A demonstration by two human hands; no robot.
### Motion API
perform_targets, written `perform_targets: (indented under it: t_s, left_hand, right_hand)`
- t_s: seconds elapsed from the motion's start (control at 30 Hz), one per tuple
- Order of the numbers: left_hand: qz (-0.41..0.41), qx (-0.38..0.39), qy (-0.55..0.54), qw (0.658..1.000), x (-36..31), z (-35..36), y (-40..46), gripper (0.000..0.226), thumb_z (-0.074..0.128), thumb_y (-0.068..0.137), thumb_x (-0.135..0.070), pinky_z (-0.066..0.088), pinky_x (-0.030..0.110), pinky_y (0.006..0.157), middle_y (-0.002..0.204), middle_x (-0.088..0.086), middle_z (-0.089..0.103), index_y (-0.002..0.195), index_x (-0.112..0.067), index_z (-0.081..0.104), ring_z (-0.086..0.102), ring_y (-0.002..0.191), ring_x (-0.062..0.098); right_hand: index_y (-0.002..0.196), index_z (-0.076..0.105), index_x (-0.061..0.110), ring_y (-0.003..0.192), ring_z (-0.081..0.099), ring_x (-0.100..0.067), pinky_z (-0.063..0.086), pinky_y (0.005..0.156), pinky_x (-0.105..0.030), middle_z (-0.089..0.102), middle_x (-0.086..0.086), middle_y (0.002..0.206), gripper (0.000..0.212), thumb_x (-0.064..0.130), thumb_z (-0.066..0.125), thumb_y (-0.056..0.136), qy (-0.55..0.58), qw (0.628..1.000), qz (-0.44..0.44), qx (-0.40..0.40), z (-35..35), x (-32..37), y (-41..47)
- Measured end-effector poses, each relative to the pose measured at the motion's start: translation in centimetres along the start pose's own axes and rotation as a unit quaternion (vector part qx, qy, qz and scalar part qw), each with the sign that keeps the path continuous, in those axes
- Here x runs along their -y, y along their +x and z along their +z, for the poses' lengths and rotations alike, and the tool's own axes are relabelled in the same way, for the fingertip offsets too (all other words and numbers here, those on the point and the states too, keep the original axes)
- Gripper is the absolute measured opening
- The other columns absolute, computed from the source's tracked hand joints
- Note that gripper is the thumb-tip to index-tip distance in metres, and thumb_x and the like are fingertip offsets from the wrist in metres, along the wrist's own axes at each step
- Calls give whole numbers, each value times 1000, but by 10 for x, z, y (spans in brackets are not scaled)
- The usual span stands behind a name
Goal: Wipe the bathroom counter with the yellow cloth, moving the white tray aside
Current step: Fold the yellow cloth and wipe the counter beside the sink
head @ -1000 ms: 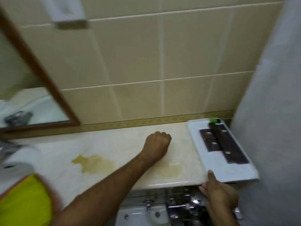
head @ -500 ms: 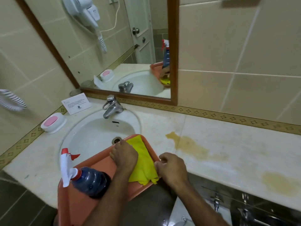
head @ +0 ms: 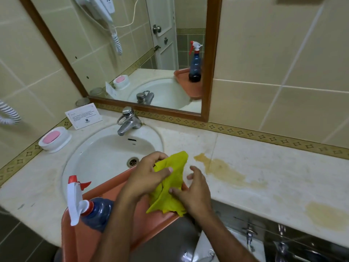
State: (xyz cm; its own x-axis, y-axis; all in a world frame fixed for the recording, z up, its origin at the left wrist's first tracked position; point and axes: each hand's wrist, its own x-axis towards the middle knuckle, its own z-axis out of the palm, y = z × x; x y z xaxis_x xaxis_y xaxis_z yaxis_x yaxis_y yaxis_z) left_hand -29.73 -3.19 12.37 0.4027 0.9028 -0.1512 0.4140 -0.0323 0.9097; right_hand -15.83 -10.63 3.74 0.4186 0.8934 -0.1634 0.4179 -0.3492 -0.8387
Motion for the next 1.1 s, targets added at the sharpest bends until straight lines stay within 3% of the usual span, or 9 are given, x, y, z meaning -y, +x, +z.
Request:
perform_targets:
  t_s: [0.07,0.2,0.4,0.53,0.63,0.73,0.83,0.93,1.1]
  left_hand:
    - [50,58,-22,997,-37,4,-18,17,71,77,-25,54,29,58,79,0,68,93,-22,66,64,67,11]
    - [92,91,-121,984,-96,16,-20,11,69,80,-19,54,30,60,78,7,67,90,-15,66,63,69,18]
    - [49,54,-50,996,-99,47,53,14,70,84,-15,51,31,62,71,0,68,73,-23,67,64,66,15]
    - [37,75,133,988,-48,90,105,7,69,84,-22,48,32,70,82,2,66,84,-15,68,63,79,21]
    - [29,40,315,948,-12,103,116,31,57,91,-30,48,36,88,111,12,68,113,-10,65,61,107,31]
    - [49,-33,418,907,21,93,103,38,45,95,-33,44,44,95,117,21,62,116,-4,54,55,114,39]
    - [45,-61,503,861,54,86,83,62,35,97,-38,23,47,117,148,29,38,141,6,34,29,141,42]
    - [9,-27,481,876,73,92,71,70,27,99,-39,1,48,121,159,28,3,149,7,10,-5,149,40]
    - [22,-49,461,886,82,99,72,70,27,98,-35,-3,47,122,160,27,-6,150,7,5,-13,148,39]
  right_hand:
    - [139,46,22,121,51,-19,48,98,-41,54,-2,133,89,35,90,62,138,989,-34,50,-23,-2,5]
    - [120,65,5,107,68,-28,57,83,-34,71,-15,120,44,5,75,78,416,891,-37,178,-76,-6,1]
    - [120,64,-3,100,69,-41,62,75,-48,70,-27,115,41,15,69,83,499,850,65,156,-145,-34,-10]
    - [103,65,-16,87,70,-44,57,79,-57,71,-34,102,37,12,75,81,352,917,181,40,-146,-50,8]
    - [101,68,3,100,65,-36,51,80,-38,70,-18,106,25,24,69,87,-59,990,126,-11,-126,-53,22]
    - [97,67,14,95,61,-36,46,79,-40,67,-12,101,25,30,67,78,-367,927,5,-75,-104,-59,30]
    - [120,64,13,120,52,-45,39,101,-56,59,-21,130,52,46,64,80,-384,915,-97,-83,-76,-62,47]
    - [155,22,21,150,7,-40,4,119,-61,15,-16,164,66,51,29,97,-402,908,-120,9,-39,-59,61]
    - [148,36,33,146,20,-46,15,114,-68,30,-18,159,59,51,36,92,-404,901,-157,-8,-7,-70,69]
